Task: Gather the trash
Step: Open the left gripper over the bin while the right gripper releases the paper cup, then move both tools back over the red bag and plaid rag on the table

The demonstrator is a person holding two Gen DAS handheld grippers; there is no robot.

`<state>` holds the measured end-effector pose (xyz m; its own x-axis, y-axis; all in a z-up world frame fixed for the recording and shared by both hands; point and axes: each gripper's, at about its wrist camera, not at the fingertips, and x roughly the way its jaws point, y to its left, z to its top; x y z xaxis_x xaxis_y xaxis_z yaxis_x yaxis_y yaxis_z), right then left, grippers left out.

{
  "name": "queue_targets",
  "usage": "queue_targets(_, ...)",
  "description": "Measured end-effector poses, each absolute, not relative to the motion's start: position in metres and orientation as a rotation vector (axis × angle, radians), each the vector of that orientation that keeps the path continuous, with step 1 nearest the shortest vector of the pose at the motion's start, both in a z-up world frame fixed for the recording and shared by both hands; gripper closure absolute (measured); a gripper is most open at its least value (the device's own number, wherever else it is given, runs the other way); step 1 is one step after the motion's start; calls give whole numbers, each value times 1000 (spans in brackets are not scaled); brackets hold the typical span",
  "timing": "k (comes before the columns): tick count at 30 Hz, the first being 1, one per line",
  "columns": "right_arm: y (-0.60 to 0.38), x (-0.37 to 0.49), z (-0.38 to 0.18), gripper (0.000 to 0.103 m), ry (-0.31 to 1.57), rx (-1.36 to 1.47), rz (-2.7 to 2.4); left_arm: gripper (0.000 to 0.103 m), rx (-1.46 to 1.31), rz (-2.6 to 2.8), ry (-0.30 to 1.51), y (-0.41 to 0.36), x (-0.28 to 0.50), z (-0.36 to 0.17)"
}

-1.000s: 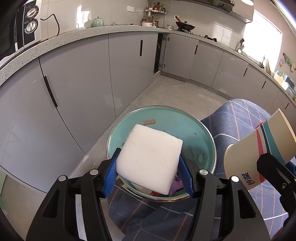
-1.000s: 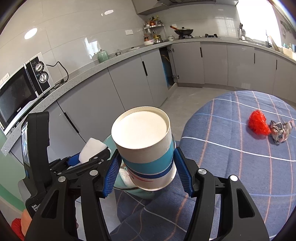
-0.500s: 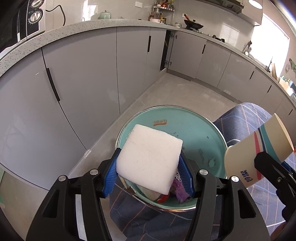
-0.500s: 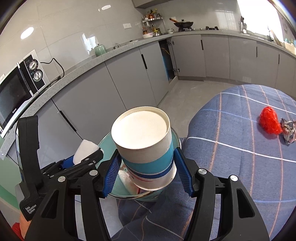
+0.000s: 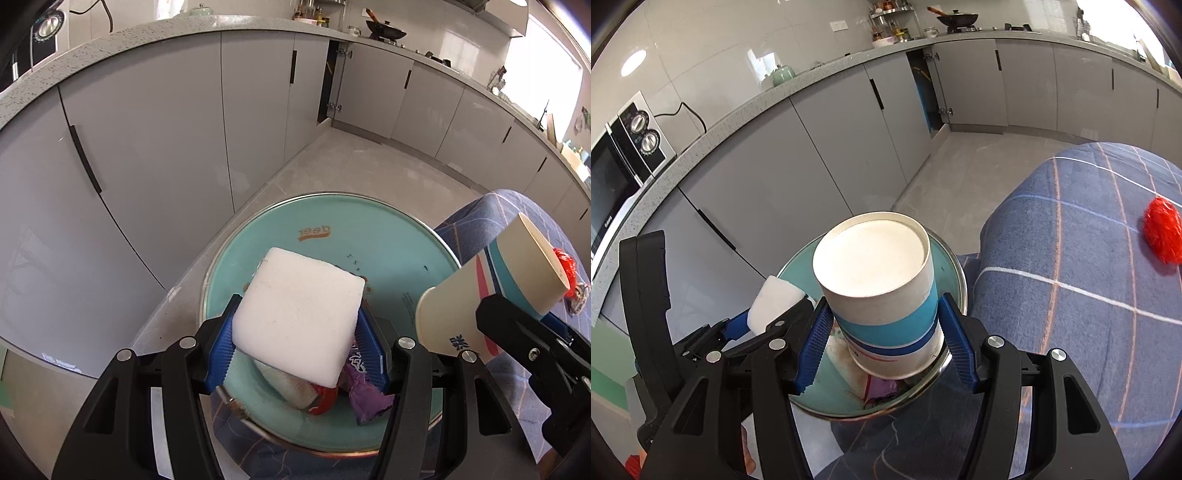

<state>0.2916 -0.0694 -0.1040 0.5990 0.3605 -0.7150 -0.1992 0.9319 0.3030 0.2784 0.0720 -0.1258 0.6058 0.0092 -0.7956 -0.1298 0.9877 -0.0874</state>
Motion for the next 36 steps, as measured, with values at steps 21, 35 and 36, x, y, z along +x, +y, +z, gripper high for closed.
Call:
queue_targets(21,-95,297,-111,33,835,251,281,22,-97,156,952,73,284,-142)
queue_targets(35,-119,246,-75,33,700,227,203,6,-66,160,880,56,256,-106)
queue_targets(36,-120,245,-74,33,701,226,198,6,-64,162,880,54,254,-105)
